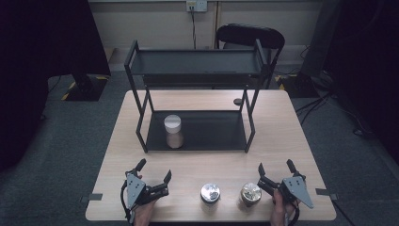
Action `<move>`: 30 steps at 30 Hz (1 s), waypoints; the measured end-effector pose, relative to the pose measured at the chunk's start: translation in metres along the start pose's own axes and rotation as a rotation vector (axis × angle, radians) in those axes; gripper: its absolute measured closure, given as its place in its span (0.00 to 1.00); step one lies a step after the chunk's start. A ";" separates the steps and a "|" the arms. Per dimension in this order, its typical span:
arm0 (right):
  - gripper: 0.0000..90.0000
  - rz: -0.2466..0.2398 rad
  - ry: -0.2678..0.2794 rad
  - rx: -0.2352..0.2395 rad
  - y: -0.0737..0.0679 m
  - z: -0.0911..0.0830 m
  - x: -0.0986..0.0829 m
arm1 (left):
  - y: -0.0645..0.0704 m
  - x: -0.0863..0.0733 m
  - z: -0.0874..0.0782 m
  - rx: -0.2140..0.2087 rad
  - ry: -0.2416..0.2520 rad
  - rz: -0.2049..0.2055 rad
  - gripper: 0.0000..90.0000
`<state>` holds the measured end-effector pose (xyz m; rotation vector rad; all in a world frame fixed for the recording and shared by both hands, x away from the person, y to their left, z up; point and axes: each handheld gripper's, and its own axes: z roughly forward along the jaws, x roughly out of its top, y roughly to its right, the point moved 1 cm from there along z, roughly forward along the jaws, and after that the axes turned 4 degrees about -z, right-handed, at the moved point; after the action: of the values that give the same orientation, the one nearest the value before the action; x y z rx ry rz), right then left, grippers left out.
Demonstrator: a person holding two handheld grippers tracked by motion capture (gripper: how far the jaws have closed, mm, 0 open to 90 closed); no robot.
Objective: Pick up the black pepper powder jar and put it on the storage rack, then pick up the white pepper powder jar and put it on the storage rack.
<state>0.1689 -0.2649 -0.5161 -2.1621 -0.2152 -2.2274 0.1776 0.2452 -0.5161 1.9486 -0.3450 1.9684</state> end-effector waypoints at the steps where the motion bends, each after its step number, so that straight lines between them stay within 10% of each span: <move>1: 0.00 0.000 0.000 0.000 0.000 0.000 0.000 | 0.000 0.000 0.000 0.000 0.000 0.002 0.00; 30: 0.00 0.028 -0.007 -0.013 0.001 0.001 0.001 | 0.002 0.000 0.001 0.021 -0.008 -0.008 0.00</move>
<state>0.1696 -0.2652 -0.5148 -2.1664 -0.1698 -2.2128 0.1778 0.2430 -0.5159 1.9687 -0.3195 1.9677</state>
